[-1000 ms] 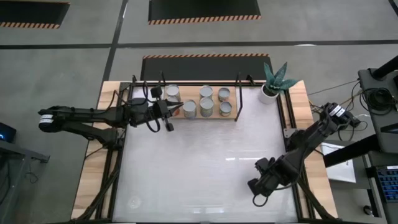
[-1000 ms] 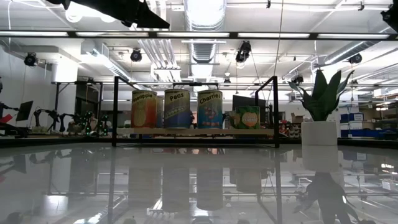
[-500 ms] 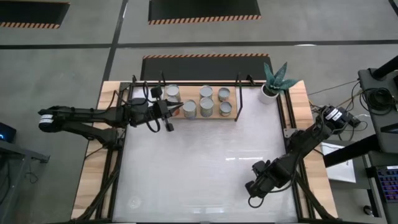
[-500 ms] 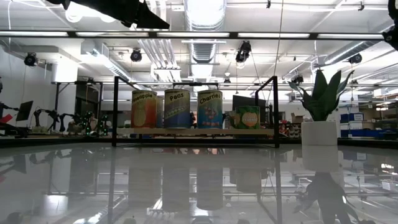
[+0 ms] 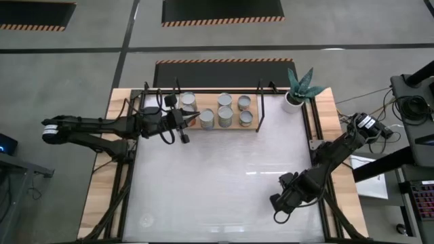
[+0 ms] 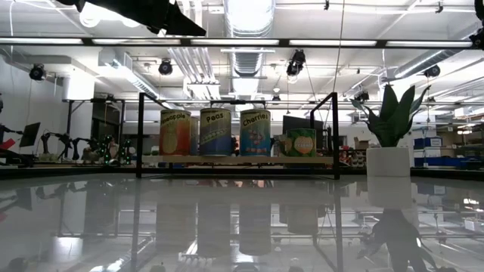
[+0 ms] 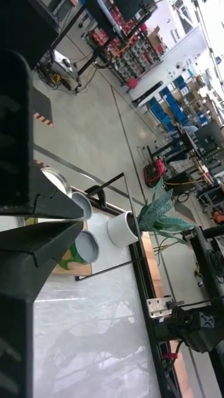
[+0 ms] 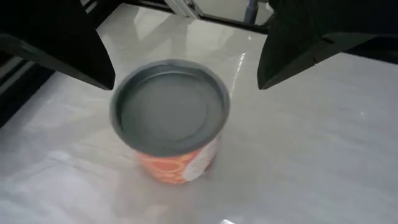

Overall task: Pick and place cans onto a shelf
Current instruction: Put the canned saucy meatballs on the shelf

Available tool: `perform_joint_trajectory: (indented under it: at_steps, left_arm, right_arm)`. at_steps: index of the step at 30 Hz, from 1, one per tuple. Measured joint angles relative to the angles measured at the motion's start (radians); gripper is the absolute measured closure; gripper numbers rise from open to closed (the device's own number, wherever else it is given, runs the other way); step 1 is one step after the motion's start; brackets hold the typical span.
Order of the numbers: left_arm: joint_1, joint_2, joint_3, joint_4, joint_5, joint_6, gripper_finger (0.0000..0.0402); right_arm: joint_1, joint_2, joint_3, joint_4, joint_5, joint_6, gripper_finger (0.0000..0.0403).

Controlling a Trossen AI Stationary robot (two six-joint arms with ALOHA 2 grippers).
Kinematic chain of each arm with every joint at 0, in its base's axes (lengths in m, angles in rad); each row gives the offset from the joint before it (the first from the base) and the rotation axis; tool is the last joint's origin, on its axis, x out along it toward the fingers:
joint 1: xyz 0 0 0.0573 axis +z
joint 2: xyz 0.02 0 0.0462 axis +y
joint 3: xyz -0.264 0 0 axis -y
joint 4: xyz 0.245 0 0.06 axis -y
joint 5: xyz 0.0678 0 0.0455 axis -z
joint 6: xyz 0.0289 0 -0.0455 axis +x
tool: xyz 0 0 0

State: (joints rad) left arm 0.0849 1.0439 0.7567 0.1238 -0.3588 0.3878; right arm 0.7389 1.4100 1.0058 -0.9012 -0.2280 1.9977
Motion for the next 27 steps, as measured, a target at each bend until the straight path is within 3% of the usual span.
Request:
perform_joint_trajectory:
  at_steps: [14,23,27]
  left_arm:
    - [0.000,0.000,0.000,-0.012,0.000,-0.007,0.0402]
    - [0.000,0.000,0.000,-0.010,0.000,-0.008,0.0402]
    - [0.000,0.000,0.000,-0.006,0.000,-0.008,0.0402]
  right_arm:
    - [0.000,0.085,-0.026,0.051,0.049,-0.071,0.0028]
    - [-0.040,0.098,-0.024,0.042,0.050,-0.109,0.0126]
    - [-0.095,0.077,0.002,0.042,0.111,-0.177,0.0131]
